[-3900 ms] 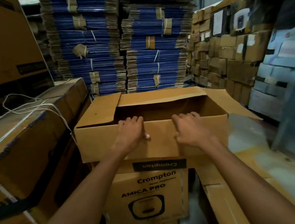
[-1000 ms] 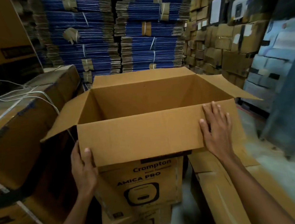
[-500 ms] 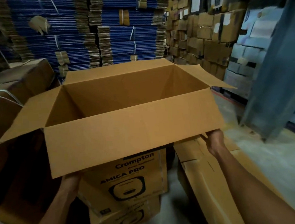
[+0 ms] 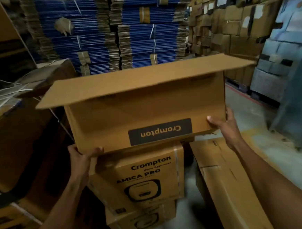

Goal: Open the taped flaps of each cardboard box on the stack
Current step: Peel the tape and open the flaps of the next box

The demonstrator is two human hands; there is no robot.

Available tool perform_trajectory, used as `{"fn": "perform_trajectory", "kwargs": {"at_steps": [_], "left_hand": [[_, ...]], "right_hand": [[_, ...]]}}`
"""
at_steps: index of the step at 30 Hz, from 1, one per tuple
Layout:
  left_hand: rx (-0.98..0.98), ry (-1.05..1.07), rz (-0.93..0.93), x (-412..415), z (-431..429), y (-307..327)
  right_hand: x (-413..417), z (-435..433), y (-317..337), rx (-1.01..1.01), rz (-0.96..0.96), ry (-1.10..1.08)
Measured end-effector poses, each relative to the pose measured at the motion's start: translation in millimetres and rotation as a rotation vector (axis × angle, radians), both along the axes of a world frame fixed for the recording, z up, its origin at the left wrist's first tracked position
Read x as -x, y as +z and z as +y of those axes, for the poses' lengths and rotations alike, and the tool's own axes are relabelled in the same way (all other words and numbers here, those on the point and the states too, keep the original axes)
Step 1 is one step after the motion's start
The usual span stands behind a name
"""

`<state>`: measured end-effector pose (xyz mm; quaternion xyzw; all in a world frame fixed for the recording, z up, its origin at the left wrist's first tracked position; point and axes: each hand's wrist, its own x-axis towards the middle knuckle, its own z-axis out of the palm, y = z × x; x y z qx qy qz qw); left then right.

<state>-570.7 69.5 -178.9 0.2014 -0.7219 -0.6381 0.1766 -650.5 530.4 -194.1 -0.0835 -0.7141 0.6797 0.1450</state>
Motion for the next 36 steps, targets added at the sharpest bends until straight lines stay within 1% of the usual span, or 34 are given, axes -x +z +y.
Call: {"fn": "perform_trajectory", "kwargs": {"at_steps": [2, 5, 8, 10, 13, 16, 19, 21, 23, 24, 26, 29, 32, 34, 36], "left_hand": [[-0.003, 0.012, 0.124, 1, -4, 23], [0.015, 0.043, 0.235, 6, -8, 57], [0.028, 0.035, 0.307, 11, -12, 85], [0.036, 0.033, 0.317, 12, -13, 95], [0.136, 0.065, 0.271, 11, -12, 100], [0.180, 0.060, 0.235, 9, -14, 87], [0.119, 0.023, 0.190, -2, -11, 58], [0.059, 0.016, 0.117, -13, -11, 34], [0.015, -0.022, 0.001, -24, -12, 11], [0.000, -0.041, -0.054, -27, -11, 3], [-0.009, -0.018, -0.102, -29, -7, -1], [0.059, 0.066, -0.085, -24, -3, 27], [0.190, 0.078, 0.033, -19, -2, 73], [0.300, 0.088, 0.105, -15, -4, 105], [0.434, 0.071, 0.115, -13, -7, 137]], "right_hand": [[10, 0, 21, -0.025, 0.057, 0.004], [22, -1, 55, -0.084, 0.124, 0.020], [31, -4, 85, -0.083, 0.141, 0.038], [37, -5, 100, -0.079, 0.121, 0.031], [45, -5, 107, -0.137, 0.081, -0.005], [43, -5, 91, -0.172, 0.024, -0.024], [25, -8, 56, -0.111, 0.004, 0.031], [11, -9, 20, -0.057, -0.077, 0.077], [1, -12, -12, -0.013, -0.185, 0.135], [-1, -13, -25, -0.006, -0.215, 0.141], [2, -16, -34, -0.016, -0.214, 0.100], [6, -24, 0, -0.117, -0.138, -0.004], [17, -22, 51, -0.244, -0.082, -0.061], [27, -17, 86, -0.377, -0.051, -0.070], [33, -16, 119, -0.485, -0.033, -0.025]]}}
